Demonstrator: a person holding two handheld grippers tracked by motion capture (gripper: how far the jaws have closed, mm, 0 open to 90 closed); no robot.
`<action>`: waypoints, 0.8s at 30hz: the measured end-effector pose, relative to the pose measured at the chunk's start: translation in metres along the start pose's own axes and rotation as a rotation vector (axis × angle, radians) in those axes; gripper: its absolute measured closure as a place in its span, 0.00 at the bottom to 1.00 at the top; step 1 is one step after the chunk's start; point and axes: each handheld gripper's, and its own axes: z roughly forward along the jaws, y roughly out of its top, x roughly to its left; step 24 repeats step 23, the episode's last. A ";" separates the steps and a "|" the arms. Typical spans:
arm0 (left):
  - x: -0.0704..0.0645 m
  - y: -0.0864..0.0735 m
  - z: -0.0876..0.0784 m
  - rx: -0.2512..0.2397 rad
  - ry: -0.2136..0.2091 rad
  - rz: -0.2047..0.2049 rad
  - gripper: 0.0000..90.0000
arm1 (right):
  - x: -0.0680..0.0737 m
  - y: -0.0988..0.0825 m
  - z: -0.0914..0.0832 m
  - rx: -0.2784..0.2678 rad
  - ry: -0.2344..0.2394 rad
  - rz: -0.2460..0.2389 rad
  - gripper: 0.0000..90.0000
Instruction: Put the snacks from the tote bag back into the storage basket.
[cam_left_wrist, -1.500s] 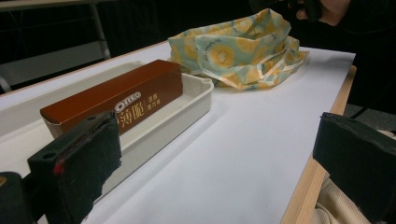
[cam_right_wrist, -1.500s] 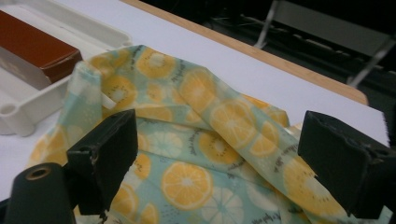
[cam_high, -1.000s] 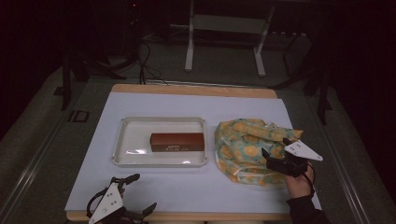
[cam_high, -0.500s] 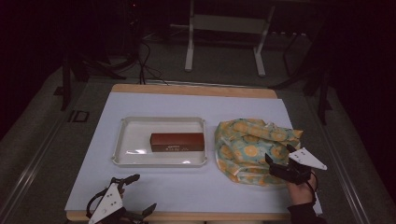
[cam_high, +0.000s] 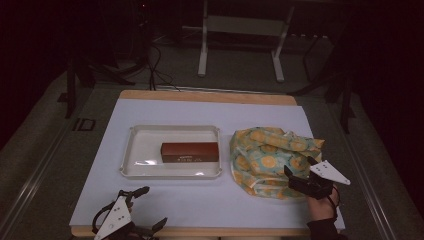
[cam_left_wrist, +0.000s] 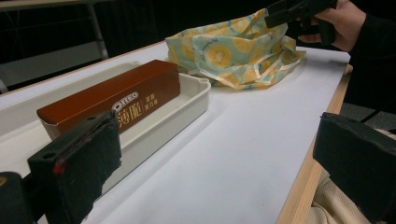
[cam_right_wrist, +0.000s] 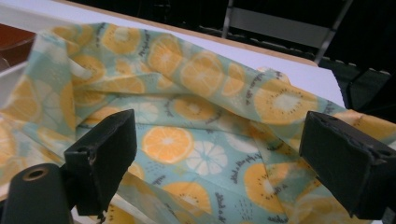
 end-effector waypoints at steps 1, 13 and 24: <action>0.000 0.000 0.000 0.001 0.000 0.000 0.01 | 0.000 0.000 0.000 0.000 0.000 0.000 0.13; 0.001 0.000 0.001 0.000 -0.002 -0.004 0.01 | -0.001 -0.002 0.000 -0.009 -0.025 -0.005 0.13; 0.001 0.000 0.001 0.001 -0.004 -0.002 0.01 | -0.002 -0.002 0.001 -0.015 -0.025 0.011 0.14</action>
